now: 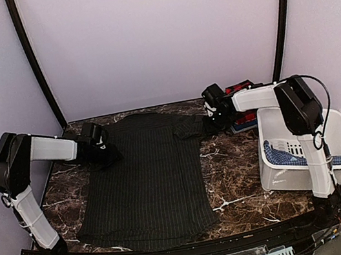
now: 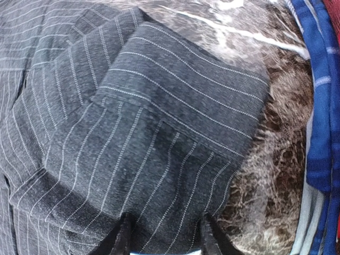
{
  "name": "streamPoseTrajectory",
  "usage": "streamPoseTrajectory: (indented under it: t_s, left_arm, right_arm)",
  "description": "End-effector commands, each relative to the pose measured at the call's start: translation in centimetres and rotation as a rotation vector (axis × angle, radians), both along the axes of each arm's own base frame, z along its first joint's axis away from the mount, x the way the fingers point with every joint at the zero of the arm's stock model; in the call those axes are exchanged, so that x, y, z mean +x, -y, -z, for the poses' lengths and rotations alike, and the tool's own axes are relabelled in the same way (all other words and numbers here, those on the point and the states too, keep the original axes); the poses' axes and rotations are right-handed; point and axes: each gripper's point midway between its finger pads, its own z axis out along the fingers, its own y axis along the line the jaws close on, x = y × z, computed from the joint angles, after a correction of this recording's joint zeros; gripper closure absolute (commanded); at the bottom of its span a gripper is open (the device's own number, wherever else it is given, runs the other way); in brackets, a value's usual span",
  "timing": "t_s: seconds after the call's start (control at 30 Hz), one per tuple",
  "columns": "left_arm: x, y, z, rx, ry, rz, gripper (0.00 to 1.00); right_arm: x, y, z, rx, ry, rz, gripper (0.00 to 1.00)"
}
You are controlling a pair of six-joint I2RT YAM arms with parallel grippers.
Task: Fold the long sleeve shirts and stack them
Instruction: Adjust the sleeve at the center of the board.
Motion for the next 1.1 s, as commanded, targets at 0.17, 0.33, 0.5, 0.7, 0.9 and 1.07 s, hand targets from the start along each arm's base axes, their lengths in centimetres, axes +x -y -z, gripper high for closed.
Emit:
streamPoseTrajectory:
  t_s: [0.17, 0.33, 0.5, 0.7, 0.9, 1.07]
  left_arm:
    - [-1.9, -0.6, -0.4, 0.002, -0.047, 0.01, 0.43]
    - [-1.9, -0.5, -1.5, -0.005, -0.028, 0.014, 0.43]
    - [-1.8, -0.4, -3.2, -0.02, 0.009, 0.017, 0.43]
    - [-2.0, 0.1, -5.8, -0.052, 0.06, 0.034, 0.43]
    - [-2.7, 0.7, -7.2, -0.085, 0.079, 0.062, 0.43]
    - [-3.8, 2.0, -7.2, -0.151, 0.079, 0.1, 0.43]
  right_arm:
    - [0.7, -0.5, -1.8, 0.052, 0.064, -0.005, 0.92]
    - [0.7, -0.8, -3.2, 0.036, 0.104, -0.007, 1.0]
    - [0.6, -2.1, -5.8, 0.025, 0.179, -0.032, 1.0]
    - [-1.2, -5.8, -7.9, 0.025, 0.228, -0.11, 1.0]
    - [-5.7, -10.8, -7.9, 0.056, 0.213, -0.234, 1.0]
    - [-10.6, -15.3, -7.2, 0.173, 0.171, -0.377, 1.0]
